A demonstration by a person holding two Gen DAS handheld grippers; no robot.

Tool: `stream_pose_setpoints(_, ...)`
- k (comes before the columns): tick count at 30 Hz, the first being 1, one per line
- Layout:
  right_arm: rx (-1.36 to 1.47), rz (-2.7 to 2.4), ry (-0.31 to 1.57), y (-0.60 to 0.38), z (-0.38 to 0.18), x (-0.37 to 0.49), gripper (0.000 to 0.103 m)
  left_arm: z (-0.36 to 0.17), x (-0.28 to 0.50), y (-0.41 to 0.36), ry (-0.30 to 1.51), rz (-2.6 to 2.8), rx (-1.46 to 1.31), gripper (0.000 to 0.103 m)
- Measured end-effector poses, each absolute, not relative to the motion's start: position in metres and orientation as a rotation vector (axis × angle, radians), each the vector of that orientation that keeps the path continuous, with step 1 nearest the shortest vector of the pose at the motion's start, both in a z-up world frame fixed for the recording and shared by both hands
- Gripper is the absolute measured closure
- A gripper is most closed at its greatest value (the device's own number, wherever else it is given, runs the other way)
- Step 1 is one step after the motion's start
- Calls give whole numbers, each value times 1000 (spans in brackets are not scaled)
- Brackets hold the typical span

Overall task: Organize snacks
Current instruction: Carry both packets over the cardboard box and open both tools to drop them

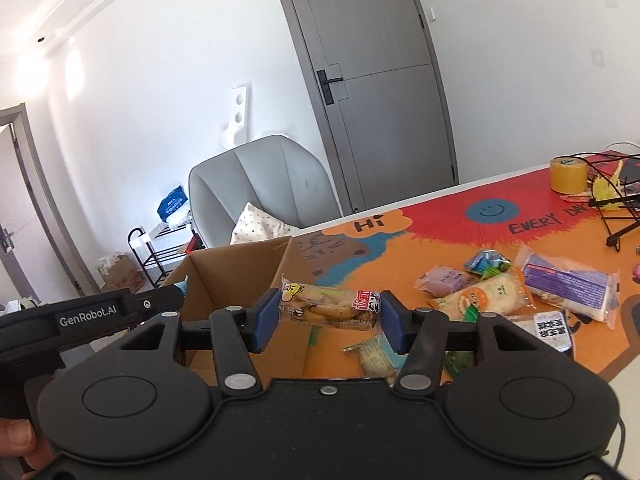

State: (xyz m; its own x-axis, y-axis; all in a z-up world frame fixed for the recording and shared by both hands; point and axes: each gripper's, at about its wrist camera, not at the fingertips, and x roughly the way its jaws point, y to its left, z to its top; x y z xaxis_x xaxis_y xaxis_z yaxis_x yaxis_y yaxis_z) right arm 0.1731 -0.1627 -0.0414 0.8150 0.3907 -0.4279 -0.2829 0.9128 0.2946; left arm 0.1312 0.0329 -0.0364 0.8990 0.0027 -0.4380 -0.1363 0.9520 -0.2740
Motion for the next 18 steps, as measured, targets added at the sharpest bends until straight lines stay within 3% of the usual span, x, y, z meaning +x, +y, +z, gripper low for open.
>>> stream_pose_setpoints(10, 224, 423, 510, -129, -38, 194, 50, -46, 142, 69, 480, 153, -348, 71)
stream_pose_setpoints(13, 222, 443, 514, -119, -38, 200, 50, -44, 140, 77, 457, 170, -365, 58)
stream_pose_setpoints(15, 226, 459, 521, -112, -39, 204, 50, -41, 136, 79, 440, 180, -375, 42)
stream_pose_setpoints(18, 238, 485, 535, -104, -39, 211, 49, -36, 129, 82, 427, 200, -379, 37)
